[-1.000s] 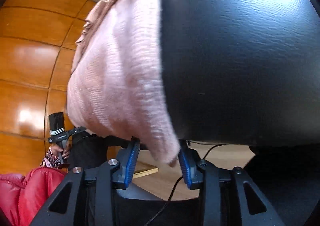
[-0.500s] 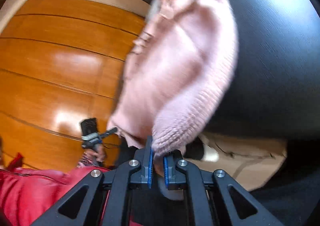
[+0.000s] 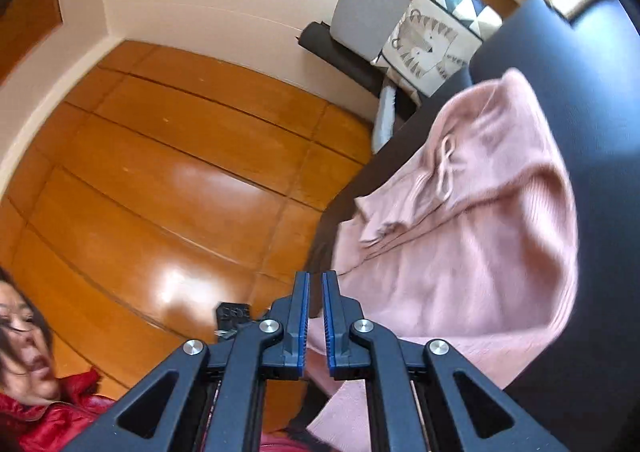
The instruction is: Fold clothes
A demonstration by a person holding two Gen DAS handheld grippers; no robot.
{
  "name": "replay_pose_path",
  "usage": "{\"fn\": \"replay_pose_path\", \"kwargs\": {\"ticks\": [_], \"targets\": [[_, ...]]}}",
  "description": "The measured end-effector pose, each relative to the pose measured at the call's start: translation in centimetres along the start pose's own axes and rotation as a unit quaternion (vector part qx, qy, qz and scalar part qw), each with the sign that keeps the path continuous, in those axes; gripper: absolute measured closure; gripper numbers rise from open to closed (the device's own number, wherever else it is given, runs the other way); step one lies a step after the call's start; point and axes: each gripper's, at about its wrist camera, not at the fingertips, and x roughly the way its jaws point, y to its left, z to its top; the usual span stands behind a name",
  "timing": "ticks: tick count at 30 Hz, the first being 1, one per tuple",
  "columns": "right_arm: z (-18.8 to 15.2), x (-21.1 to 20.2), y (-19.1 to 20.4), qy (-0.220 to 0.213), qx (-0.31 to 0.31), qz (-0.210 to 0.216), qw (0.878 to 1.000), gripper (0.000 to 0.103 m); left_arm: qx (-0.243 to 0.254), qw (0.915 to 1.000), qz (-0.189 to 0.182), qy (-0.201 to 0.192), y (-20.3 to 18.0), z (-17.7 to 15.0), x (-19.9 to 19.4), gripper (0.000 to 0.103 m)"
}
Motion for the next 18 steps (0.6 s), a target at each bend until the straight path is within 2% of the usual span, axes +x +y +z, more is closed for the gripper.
{"fn": "replay_pose_path", "kwargs": {"ticks": [2,4,9,13,14,15,17,18], "targets": [[0.4,-0.1,-0.6,0.013,-0.007,-0.046,0.999,0.089,-0.005,1.0,-0.003,0.004,0.4,0.1,0.4,0.098],[0.2,-0.1,-1.0,0.041,-0.024,-0.099,0.994,0.075,-0.014,0.9999,-0.007,0.007,0.9,0.1,0.7,0.098],[-1.9,1.0,-0.4,0.093,-0.088,-0.177,0.976,0.074,-0.049,0.9987,-0.01,0.007,2.7,-0.4,0.8,0.098],[-3.4,2.1,0.5,0.134,-0.148,-0.234,0.951,0.071,-0.072,0.9974,-0.005,0.003,3.8,-0.9,0.7,0.098],[-3.6,2.9,1.8,0.147,-0.184,-0.242,0.941,0.071,-0.076,0.9971,-0.004,0.002,4.1,-1.0,0.7,0.098],[-3.7,4.0,3.1,0.164,-0.232,-0.248,0.926,0.071,-0.08,0.9968,-0.003,0.002,4.3,-1.1,0.6,0.098],[-3.9,6.4,5.5,0.212,-0.328,-0.26,0.883,0.071,-0.087,0.9962,0.0,0.003,4.8,-1.4,0.6,0.098],[-4.0,7.6,6.2,0.241,-0.37,-0.267,0.857,0.071,-0.092,0.9958,0.002,0.005,5.1,-1.6,0.6,0.098]]}}
